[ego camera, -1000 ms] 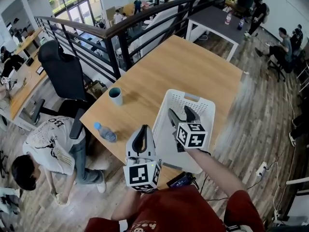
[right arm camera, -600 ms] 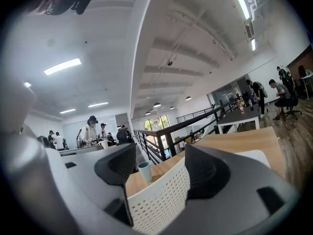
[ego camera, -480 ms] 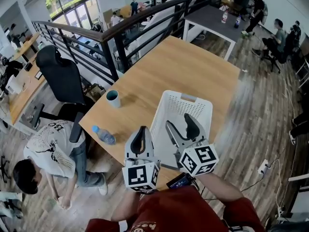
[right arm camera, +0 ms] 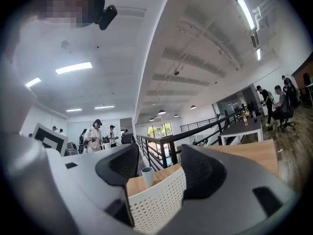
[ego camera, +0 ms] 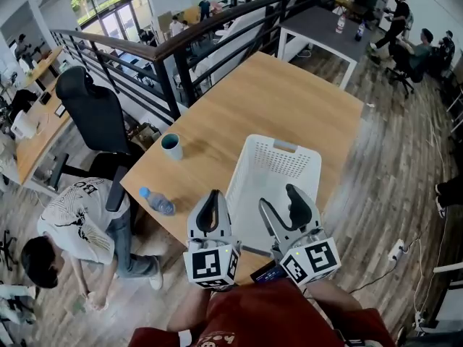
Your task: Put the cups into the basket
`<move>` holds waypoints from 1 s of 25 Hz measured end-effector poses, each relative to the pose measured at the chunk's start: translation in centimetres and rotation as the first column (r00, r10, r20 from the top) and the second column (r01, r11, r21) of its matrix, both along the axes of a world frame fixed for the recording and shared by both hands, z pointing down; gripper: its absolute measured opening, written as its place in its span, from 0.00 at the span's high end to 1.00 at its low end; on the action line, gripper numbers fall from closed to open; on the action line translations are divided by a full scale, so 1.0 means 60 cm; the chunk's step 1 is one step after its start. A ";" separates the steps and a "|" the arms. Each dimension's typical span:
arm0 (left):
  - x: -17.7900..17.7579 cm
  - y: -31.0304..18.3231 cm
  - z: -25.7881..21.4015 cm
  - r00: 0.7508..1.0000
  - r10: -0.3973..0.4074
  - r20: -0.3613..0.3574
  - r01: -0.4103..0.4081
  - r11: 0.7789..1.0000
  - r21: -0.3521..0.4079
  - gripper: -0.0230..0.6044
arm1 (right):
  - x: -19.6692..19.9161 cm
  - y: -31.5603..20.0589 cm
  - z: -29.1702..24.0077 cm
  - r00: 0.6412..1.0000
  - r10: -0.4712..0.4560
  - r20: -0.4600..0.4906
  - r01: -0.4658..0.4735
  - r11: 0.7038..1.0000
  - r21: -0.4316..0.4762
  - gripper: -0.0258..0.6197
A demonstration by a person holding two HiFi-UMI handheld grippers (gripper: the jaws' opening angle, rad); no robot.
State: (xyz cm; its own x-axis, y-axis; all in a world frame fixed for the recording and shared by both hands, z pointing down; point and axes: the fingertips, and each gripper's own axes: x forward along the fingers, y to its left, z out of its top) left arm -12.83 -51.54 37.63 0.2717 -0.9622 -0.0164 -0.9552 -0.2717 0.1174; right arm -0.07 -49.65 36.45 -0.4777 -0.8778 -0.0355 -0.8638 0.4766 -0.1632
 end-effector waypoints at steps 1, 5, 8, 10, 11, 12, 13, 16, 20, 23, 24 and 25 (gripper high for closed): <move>-0.001 0.000 0.001 1.000 -0.001 0.000 0.001 1.000 -0.001 0.93 | 0.002 0.005 -0.002 1.000 0.005 -0.013 -0.005 1.000 0.012 0.54; -0.001 0.001 0.002 1.000 -0.004 0.003 0.004 1.000 -0.004 0.93 | 0.009 0.016 -0.012 0.999 0.020 -0.051 -0.017 0.998 0.057 0.68; 0.001 0.002 0.002 1.000 -0.004 0.004 0.004 1.000 -0.005 0.93 | 0.011 0.019 -0.013 0.996 0.011 -0.088 -0.005 0.997 0.072 0.72; 0.001 0.004 0.002 1.000 -0.004 0.004 0.004 1.000 -0.006 0.93 | 0.010 0.023 -0.012 0.995 0.006 -0.100 0.001 0.997 0.074 0.76; 0.001 0.005 0.002 1.000 -0.004 0.004 0.004 1.000 -0.007 0.93 | 0.009 0.025 -0.011 0.994 0.005 -0.107 0.003 0.997 0.074 0.78; 0.001 0.006 0.002 1.000 -0.004 0.004 0.004 1.000 -0.008 0.93 | 0.006 0.026 -0.010 0.994 0.004 -0.113 0.004 0.997 0.074 0.79; 0.000 0.006 0.002 1.000 -0.004 0.004 0.005 1.000 -0.008 0.93 | 0.004 0.027 -0.009 0.993 0.004 -0.118 0.005 0.997 0.073 0.80; -0.001 0.005 0.001 1.000 -0.007 0.005 0.007 1.000 -0.006 0.93 | -0.001 0.025 -0.004 0.991 0.007 -0.135 0.002 0.998 0.068 0.84; -0.003 0.007 0.000 1.000 -0.010 0.003 0.010 1.000 -0.007 0.93 | -0.004 0.023 0.003 0.987 0.015 -0.162 -0.006 0.998 0.057 0.88; -0.004 0.008 0.000 1.000 -0.012 0.004 0.012 1.000 -0.008 0.93 | -0.005 0.023 0.004 0.982 0.027 -0.185 -0.015 0.998 0.064 0.91; -0.005 0.008 0.001 1.000 -0.013 0.004 0.013 1.000 -0.009 0.93 | -0.005 0.024 0.004 0.980 0.035 -0.196 -0.021 0.997 0.072 0.91; -0.005 0.008 0.001 1.000 -0.014 0.003 0.014 1.000 -0.010 0.93 | -0.006 0.025 0.004 0.978 0.042 -0.204 -0.026 0.996 0.080 0.93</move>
